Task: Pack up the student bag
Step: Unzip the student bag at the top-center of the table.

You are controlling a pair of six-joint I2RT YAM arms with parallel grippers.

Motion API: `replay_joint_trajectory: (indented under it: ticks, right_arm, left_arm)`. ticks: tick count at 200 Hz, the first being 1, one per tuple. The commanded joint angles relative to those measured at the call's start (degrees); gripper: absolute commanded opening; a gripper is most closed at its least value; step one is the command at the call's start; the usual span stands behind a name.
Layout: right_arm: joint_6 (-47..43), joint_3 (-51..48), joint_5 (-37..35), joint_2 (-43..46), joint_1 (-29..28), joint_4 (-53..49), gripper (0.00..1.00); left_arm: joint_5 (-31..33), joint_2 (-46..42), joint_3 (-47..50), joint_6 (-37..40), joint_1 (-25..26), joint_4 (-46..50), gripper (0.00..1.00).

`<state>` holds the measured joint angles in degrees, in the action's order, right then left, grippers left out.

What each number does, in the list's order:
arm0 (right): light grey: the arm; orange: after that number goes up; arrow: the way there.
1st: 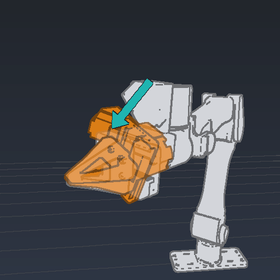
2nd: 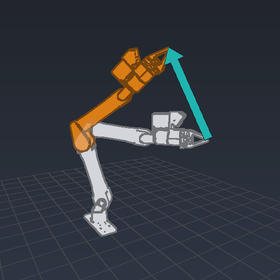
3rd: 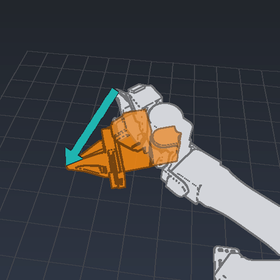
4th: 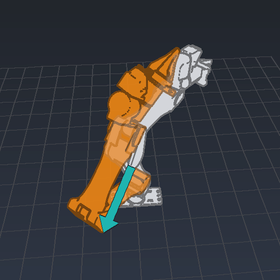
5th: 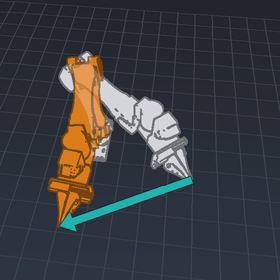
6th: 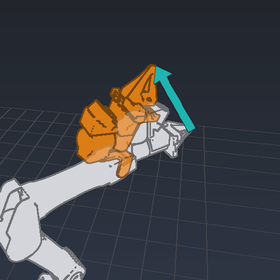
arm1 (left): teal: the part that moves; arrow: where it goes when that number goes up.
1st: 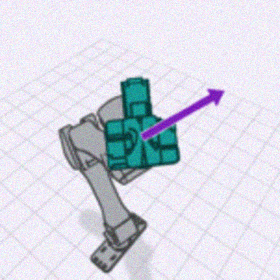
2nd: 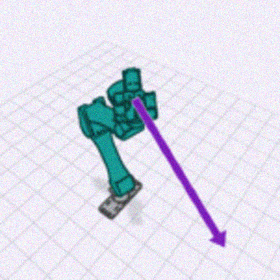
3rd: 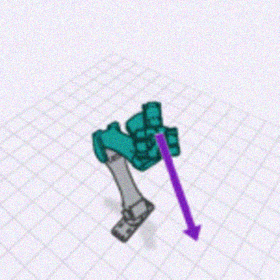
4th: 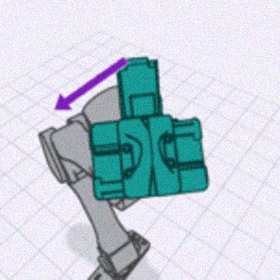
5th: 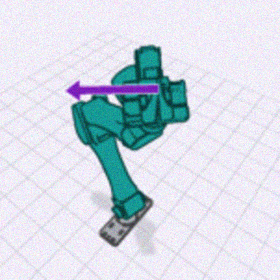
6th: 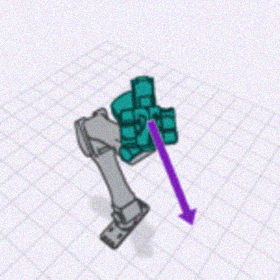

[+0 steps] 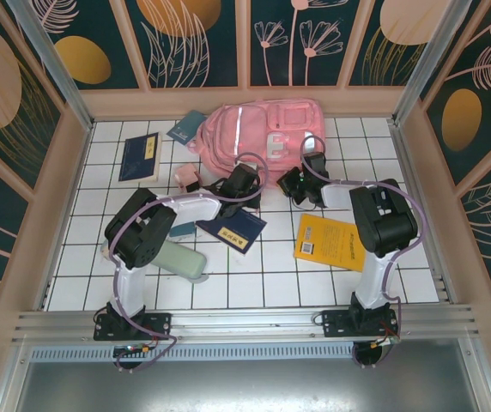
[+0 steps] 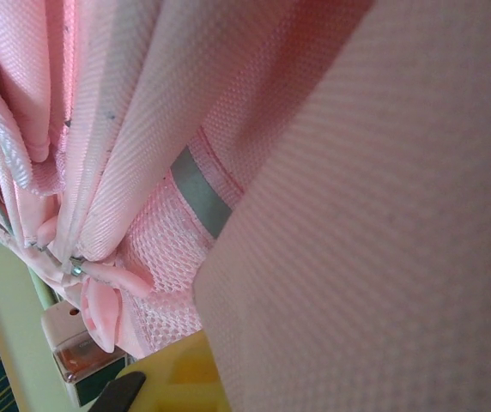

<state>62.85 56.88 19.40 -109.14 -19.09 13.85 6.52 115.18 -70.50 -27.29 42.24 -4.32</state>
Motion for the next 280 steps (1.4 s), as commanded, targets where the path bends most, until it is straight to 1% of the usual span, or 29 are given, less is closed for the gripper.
replay_joint_trajectory:
  ticks: [1, 75, 138, 154, 160, 191, 217, 258, 280]
  right_arm:
    - [-1.2, 1.7, -2.0, -1.6, 1.2, 0.9, 0.00]
    - [-0.8, 1.1, -1.5, -1.2, 1.2, 1.4, 0.00]
    - [-0.4, 0.5, -1.4, -0.9, 1.2, 1.9, 0.00]
    - [-0.3, 0.5, -1.2, -1.0, 1.1, 2.0, 0.00]
    - [-0.3, 0.5, -1.2, -1.1, 1.1, 2.0, 0.00]
    - [-0.5, 0.7, -1.0, -1.1, 1.1, 1.8, 0.00]
    - [-0.5, 0.7, -1.0, -1.1, 1.1, 1.9, 0.00]
    - [-0.7, 0.4, -0.7, -1.0, 1.0, 2.1, 0.00]
    - [-0.7, 0.2, -0.5, -1.1, 1.1, 2.2, 0.00]
  left_arm:
    - [-1.2, 1.9, -2.0, -1.3, 0.2, -1.6, 0.22]
    - [-0.1, 6.2, -7.1, -1.5, 0.2, 0.2, 0.23]
    - [3.2, 7.6, -7.8, -1.5, 0.2, 1.6, 0.16]
    - [3.5, 8.1, -8.0, -1.4, 0.2, 2.2, 0.10]
    - [3.5, 8.2, -8.2, -1.3, 0.2, 2.3, 0.10]
    - [2.4, 6.7, -6.9, -1.3, 0.1, 1.6, 0.13]
    - [3.0, 4.6, -5.2, -0.8, 0.2, 1.0, 0.15]
    - [1.4, 8.2, -8.9, -0.1, 0.2, 3.3, 0.15]
    - [2.2, 9.4, -10.0, -0.1, 0.2, 3.8, 0.15]
